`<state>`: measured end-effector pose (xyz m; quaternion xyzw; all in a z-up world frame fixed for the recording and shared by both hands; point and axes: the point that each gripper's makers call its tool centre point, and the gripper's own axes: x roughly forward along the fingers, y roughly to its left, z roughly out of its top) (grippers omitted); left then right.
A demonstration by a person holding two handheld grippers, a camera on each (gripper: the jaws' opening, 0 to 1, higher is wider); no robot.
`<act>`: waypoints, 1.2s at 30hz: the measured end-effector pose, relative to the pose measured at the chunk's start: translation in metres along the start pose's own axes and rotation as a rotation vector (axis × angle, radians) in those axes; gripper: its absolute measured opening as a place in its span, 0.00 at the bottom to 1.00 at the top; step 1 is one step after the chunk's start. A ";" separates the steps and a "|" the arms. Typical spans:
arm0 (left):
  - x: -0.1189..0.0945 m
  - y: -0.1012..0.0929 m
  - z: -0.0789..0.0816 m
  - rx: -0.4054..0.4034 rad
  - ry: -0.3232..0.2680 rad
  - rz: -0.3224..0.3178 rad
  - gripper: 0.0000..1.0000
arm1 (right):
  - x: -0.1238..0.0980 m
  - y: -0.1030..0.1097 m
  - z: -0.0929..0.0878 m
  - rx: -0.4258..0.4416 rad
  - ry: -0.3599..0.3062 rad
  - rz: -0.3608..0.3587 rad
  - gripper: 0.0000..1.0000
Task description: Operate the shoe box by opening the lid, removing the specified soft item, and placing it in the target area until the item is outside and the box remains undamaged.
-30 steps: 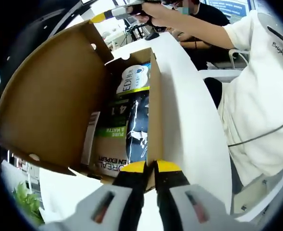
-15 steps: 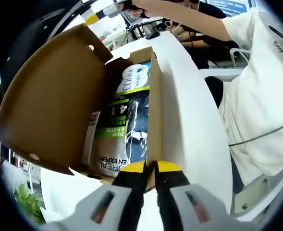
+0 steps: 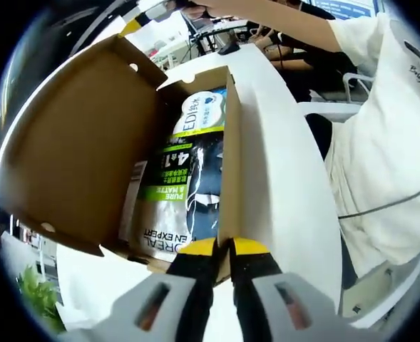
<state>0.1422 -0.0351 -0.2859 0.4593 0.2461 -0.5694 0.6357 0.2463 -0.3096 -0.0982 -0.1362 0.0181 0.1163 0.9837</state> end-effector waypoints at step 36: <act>0.001 0.000 0.000 0.012 0.022 0.029 0.08 | 0.055 -0.019 -0.013 0.158 0.050 -0.123 0.00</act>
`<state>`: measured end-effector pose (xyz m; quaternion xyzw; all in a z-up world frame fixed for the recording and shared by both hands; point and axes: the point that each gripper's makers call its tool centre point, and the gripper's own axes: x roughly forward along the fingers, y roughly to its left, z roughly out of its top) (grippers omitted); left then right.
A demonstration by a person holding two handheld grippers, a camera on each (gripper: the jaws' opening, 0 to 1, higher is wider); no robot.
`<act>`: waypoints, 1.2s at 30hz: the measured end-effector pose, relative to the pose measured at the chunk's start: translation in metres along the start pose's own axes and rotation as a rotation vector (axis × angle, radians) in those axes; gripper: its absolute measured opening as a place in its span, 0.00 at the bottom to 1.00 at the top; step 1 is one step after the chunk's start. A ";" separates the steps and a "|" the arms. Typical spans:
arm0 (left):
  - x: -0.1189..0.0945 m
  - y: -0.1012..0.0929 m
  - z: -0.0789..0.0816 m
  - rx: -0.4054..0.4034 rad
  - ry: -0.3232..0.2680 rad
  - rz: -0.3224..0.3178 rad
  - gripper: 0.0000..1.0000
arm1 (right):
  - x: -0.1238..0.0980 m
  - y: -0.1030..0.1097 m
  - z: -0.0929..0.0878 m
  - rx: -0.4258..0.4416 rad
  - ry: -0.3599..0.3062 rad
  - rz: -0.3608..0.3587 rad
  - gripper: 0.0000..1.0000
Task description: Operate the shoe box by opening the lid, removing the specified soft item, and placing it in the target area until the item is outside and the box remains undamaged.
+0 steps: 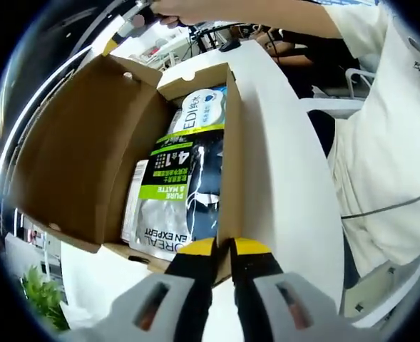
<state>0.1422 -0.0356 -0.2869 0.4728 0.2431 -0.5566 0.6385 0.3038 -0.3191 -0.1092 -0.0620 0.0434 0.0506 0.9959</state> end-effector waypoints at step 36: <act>0.001 0.000 -0.001 -0.008 0.032 0.002 0.07 | 0.055 -0.009 -0.033 0.042 0.246 -0.001 0.00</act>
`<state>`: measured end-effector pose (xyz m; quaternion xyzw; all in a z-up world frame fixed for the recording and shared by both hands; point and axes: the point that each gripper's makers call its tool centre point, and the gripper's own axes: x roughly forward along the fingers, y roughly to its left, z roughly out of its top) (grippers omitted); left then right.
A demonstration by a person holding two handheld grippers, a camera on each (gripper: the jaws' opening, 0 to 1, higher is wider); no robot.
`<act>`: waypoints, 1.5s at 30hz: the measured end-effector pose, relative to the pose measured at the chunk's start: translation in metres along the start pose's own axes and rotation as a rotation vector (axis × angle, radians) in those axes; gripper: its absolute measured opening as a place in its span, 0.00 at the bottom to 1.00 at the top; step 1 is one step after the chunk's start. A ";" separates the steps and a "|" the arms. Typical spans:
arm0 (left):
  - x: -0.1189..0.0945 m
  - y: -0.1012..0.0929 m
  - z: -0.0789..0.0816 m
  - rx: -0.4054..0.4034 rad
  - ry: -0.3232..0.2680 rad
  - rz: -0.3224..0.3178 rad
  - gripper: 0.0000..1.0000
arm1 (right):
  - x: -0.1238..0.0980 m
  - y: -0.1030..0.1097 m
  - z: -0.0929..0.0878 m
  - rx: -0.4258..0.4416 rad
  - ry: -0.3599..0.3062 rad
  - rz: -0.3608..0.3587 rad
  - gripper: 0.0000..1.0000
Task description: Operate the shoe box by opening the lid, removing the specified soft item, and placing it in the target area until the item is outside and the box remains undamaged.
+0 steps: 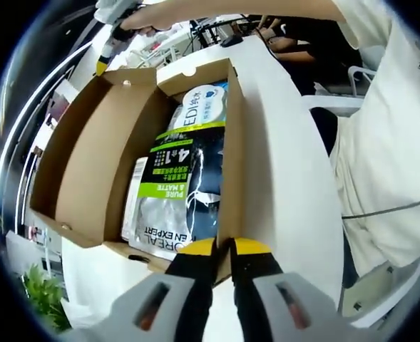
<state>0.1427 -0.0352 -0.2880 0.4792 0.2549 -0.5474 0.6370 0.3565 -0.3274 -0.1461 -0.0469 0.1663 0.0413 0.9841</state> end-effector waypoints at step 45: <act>-0.001 -0.002 0.000 -0.005 -0.026 0.004 0.07 | 0.058 -0.003 -0.061 -0.025 0.230 -0.015 0.00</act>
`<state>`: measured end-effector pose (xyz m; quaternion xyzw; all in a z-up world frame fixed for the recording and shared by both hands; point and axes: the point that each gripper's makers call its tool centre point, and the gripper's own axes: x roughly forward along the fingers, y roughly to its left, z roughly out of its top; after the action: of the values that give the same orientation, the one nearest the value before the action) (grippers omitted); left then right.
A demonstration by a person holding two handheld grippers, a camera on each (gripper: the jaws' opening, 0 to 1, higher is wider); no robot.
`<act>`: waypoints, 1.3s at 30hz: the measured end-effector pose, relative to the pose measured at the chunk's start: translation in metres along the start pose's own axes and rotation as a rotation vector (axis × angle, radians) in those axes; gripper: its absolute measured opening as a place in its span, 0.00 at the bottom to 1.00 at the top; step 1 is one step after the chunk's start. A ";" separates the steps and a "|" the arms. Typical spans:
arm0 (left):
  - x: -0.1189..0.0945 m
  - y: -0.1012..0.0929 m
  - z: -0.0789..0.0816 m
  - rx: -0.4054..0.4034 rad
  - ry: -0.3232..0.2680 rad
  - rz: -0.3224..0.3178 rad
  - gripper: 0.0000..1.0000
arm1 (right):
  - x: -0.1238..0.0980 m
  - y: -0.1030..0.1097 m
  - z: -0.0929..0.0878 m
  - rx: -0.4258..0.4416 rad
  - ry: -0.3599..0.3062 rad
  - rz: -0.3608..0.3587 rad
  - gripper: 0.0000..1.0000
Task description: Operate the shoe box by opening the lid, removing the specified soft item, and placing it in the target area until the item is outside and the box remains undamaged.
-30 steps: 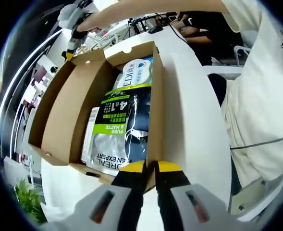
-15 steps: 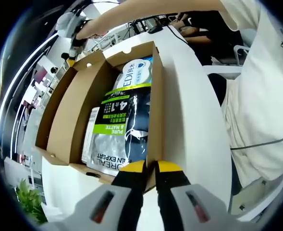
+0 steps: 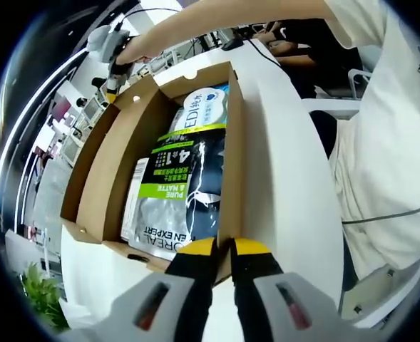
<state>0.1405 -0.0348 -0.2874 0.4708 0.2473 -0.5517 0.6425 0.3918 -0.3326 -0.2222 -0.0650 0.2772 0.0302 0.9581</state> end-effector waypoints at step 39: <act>-0.001 -0.001 -0.001 -0.007 0.007 0.005 0.08 | -0.048 0.016 0.023 0.194 -0.187 0.248 0.14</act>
<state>0.1397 -0.0339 -0.2874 0.4711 0.2503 -0.5477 0.6446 0.3616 -0.3141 -0.1794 0.0655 0.1947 0.1271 0.9704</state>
